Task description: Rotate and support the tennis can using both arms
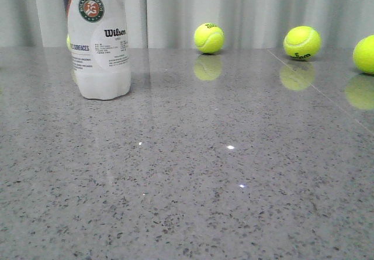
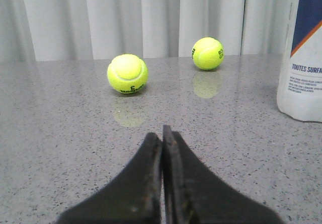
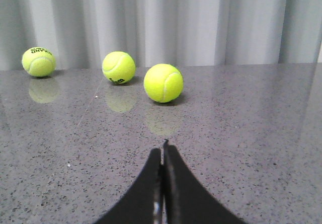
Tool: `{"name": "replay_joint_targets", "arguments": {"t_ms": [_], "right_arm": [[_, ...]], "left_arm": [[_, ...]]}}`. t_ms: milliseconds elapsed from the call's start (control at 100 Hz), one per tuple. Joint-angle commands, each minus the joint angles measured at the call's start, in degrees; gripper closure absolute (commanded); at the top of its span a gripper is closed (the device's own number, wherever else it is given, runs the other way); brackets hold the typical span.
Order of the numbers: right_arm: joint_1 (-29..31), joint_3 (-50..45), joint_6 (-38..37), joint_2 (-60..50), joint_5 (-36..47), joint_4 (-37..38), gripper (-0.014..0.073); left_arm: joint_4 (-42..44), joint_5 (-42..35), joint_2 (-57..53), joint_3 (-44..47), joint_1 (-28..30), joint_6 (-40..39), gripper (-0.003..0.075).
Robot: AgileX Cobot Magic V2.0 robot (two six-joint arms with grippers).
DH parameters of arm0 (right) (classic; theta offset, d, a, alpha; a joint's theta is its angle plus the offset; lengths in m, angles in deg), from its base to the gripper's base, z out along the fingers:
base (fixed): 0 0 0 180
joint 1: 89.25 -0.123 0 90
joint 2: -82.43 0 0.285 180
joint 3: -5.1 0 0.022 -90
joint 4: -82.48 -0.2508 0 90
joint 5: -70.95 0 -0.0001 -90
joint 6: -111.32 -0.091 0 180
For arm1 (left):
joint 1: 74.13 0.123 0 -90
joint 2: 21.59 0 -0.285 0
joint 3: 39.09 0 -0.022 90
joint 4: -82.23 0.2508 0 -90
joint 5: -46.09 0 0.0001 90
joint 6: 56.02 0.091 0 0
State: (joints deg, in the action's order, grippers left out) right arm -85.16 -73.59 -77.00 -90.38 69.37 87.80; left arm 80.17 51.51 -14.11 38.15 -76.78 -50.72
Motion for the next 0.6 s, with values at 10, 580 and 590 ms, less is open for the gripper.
{"name": "replay_joint_targets", "arguments": {"t_ms": [10,580,590], "right_arm": [[0.39,-0.23,1.35,-0.99,4.85,0.64,0.0655],[0.45,-0.23,1.35,-0.99,4.65,-0.49,0.0655],[0.45,-0.23,1.35,-0.99,4.65,-0.49,0.0655]], "left_arm": [[-0.54,-4.37,-1.8,2.56,-0.1,-0.03,0.0739],[-0.54,-4.37,-1.8,2.56,-0.1,-0.03,0.0739],[-0.54,-4.37,-1.8,2.56,-0.1,-0.03,0.0739]]}}
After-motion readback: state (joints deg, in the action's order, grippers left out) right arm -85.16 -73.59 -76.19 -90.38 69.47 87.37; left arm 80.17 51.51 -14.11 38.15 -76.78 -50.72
